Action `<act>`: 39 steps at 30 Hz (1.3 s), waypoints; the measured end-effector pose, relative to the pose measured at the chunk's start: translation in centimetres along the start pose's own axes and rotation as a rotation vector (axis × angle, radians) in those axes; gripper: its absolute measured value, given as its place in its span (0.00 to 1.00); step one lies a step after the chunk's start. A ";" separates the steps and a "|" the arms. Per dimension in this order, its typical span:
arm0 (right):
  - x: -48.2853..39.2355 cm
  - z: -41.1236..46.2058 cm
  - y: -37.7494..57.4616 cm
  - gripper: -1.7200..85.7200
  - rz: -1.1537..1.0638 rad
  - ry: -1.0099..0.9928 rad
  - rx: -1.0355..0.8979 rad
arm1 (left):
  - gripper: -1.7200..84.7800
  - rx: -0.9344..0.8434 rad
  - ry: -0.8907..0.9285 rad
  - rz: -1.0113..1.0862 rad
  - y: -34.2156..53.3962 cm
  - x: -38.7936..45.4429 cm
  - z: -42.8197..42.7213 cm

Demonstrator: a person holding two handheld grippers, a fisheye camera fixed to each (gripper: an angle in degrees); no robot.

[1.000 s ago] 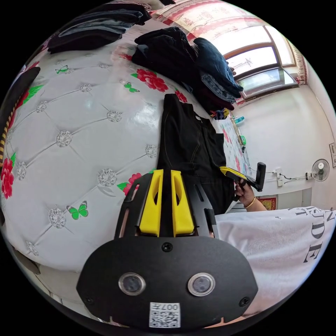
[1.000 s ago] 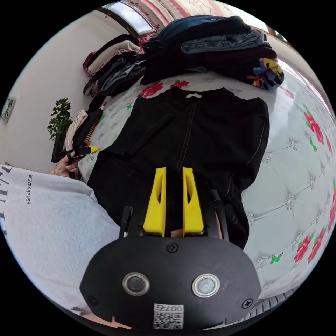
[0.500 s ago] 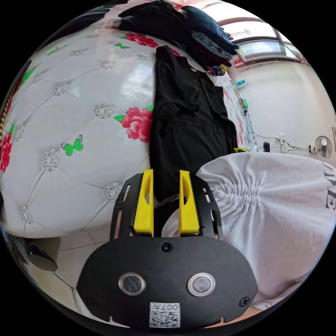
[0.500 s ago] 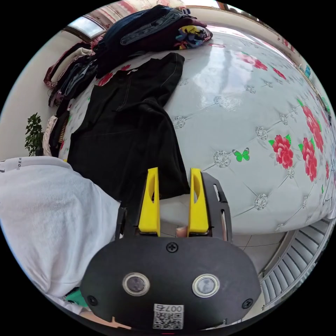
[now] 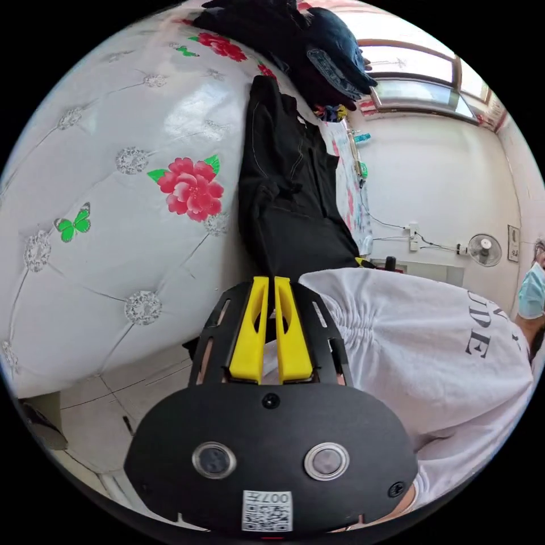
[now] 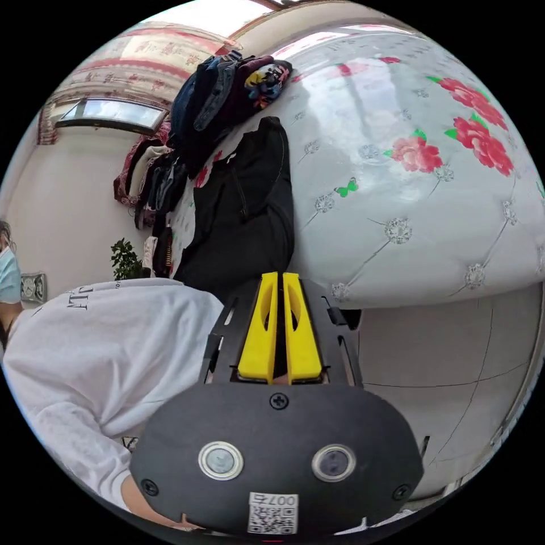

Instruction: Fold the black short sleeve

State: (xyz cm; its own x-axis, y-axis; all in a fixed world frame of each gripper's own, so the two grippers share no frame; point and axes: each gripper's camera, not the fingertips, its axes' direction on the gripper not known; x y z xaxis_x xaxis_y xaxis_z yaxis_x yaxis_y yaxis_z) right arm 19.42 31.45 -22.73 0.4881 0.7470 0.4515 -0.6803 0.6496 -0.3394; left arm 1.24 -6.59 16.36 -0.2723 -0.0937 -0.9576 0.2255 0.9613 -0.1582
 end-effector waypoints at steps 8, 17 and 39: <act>4.3 -4.1 -7.0 0.02 0.102 -0.521 0.231 | 0.01 0.126 0.383 -0.018 -7.5 0.5 -8.1; 2.1 -0.7 -25.6 0.07 0.108 -0.377 0.424 | 0.10 0.699 0.312 -0.250 -21.4 0.0 -14.6; 4.6 15.1 -29.2 0.10 0.252 -0.225 0.309 | 0.12 0.635 0.171 -0.315 -9.9 -0.1 -11.2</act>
State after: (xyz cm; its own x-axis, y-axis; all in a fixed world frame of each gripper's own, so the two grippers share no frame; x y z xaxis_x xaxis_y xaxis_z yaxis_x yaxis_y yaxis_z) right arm 33.27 13.77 1.69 0.1788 0.8049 0.5659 -0.9106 0.3532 -0.2147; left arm -11.47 -13.17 20.77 -0.5443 -0.2500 -0.8008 0.5976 0.5543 -0.5793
